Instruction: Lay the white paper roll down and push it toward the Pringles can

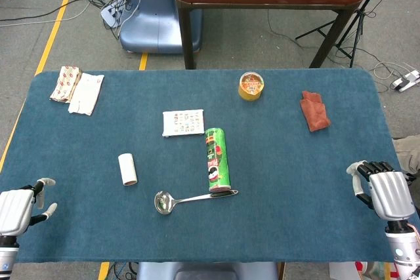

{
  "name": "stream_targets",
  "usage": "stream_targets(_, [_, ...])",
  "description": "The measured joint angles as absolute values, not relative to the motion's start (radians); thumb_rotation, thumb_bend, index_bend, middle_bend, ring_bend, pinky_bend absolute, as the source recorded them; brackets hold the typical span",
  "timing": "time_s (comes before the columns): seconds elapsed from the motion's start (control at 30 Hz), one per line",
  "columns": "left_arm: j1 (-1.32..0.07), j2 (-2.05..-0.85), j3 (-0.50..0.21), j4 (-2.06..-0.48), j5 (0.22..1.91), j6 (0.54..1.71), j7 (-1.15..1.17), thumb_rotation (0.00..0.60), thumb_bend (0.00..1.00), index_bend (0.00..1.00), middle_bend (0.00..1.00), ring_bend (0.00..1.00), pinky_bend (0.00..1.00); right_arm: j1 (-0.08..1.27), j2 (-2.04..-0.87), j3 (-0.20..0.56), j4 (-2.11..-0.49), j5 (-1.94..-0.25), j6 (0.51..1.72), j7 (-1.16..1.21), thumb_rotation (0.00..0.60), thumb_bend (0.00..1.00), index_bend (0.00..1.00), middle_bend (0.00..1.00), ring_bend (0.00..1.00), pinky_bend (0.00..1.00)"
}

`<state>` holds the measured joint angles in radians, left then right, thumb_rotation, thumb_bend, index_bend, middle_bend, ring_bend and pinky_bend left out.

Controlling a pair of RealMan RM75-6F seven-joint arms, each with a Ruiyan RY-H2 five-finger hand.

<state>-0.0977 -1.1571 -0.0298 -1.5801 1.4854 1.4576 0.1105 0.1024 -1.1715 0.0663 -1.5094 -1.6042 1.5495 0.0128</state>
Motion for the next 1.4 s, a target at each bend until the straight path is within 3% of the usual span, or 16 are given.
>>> stream_targets(0.2, [-0.103, -1.157, -0.026, -1.581, 1.491, 1.448, 0.105, 0.6, 0.24, 0.44, 0.71, 0.64, 0.86, 0.097, -1.167, 0.061, -1.514, -1.621, 1.572, 0.012, 0.6, 0.65, 0.5, 0.54, 0.49, 0.48])
stream_targets(0.37, [-0.115, -1.126, -0.023, -1.629, 1.488, 1.414, 0.041, 0.6, 0.24, 0.42, 0.9, 0.82, 0.99, 0.091, -1.168, 0.065, -1.509, -1.626, 1.595, 0.024, 0.6, 0.66, 0.5, 0.54, 0.49, 0.48])
stream_targets(0.53, [-0.144, -1.11, -0.024, -1.658, 1.514, 1.385, 0.001, 0.6, 0.29, 0.42, 1.0, 0.9, 1.0, 0.08, -1.164, 0.062, -1.507, -1.631, 1.613, 0.033, 0.6, 0.66, 0.5, 0.54, 0.49, 0.48])
stream_targets(1.03, [-0.284, -1.107, -0.004, -1.718, 1.521, 1.144, -0.015, 0.6, 0.38, 0.39, 1.0, 0.94, 1.0, 0.028, -1.145, 0.075, -1.515, -1.642, 1.73, 0.075, 0.6, 0.66, 0.5, 0.54, 0.49, 0.48])
stream_targets(1.4, [-0.346, -1.138, -0.035, -1.744, 1.379, 1.056, 0.093, 0.6, 0.43, 0.36, 1.0, 0.96, 1.0, 0.024, -1.129, 0.077, -1.523, -1.644, 1.723, 0.096, 0.6, 0.66, 0.5, 0.54, 0.49, 0.48])
